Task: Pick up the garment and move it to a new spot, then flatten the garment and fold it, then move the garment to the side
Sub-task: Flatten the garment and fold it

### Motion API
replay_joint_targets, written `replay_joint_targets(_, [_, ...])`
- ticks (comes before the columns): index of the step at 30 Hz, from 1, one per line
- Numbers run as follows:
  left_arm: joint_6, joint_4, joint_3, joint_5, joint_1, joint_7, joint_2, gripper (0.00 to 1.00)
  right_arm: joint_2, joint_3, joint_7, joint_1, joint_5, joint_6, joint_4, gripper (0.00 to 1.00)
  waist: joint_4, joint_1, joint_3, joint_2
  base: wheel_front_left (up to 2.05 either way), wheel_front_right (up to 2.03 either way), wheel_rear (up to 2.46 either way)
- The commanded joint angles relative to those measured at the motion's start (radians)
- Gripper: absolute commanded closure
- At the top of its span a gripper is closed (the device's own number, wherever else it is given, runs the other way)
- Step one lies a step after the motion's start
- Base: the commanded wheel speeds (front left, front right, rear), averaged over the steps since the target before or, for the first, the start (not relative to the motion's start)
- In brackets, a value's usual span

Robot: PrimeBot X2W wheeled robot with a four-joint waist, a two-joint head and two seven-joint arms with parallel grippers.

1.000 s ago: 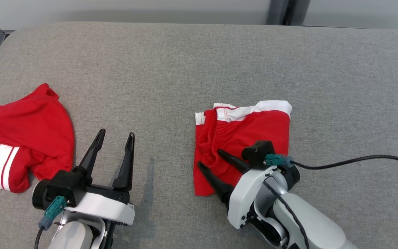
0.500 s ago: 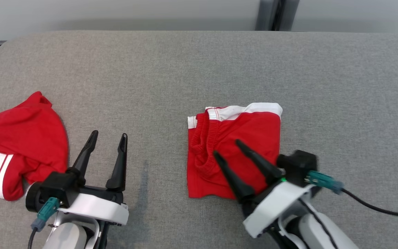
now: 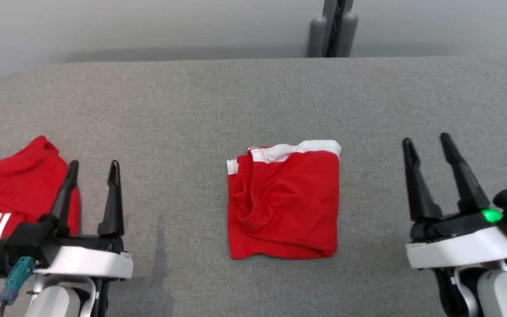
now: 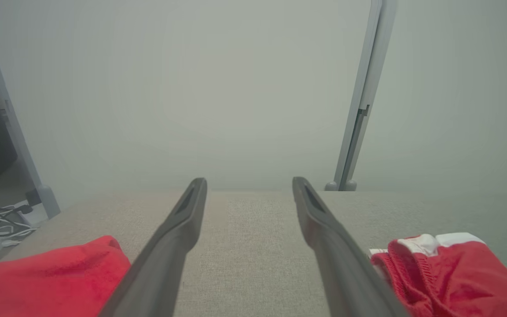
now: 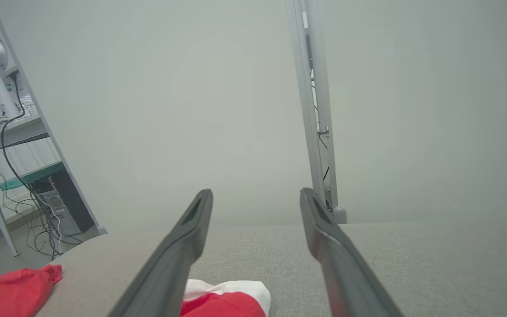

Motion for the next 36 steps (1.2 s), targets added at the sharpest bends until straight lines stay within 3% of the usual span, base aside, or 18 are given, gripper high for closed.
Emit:
replay_joint_targets(1, [0.009,-0.017,0.012,-0.004,0.011,-0.005,0.006,0.00,-0.011,-0.023,-0.020,0.004,-0.030,0.000,-0.002,0.00,-0.005,0.0000,-0.015,0.0000,0.00,0.00,0.00])
replay_joint_targets(13, [0.015,-0.037,-0.008,0.029,0.110,-0.006,0.025,0.00,-0.057,-0.106,-0.080,0.103,-0.113,0.000,0.112,0.00,-0.013,0.0000,-0.134,0.0000,0.00,0.00,0.00])
replay_joint_targets(36, [0.005,0.078,-0.034,-0.005,0.192,0.005,0.030,0.00,-0.038,-0.090,-0.035,0.227,-0.064,0.000,0.201,0.00,-0.022,0.0000,-0.243,0.0000,0.00,0.00,0.00])
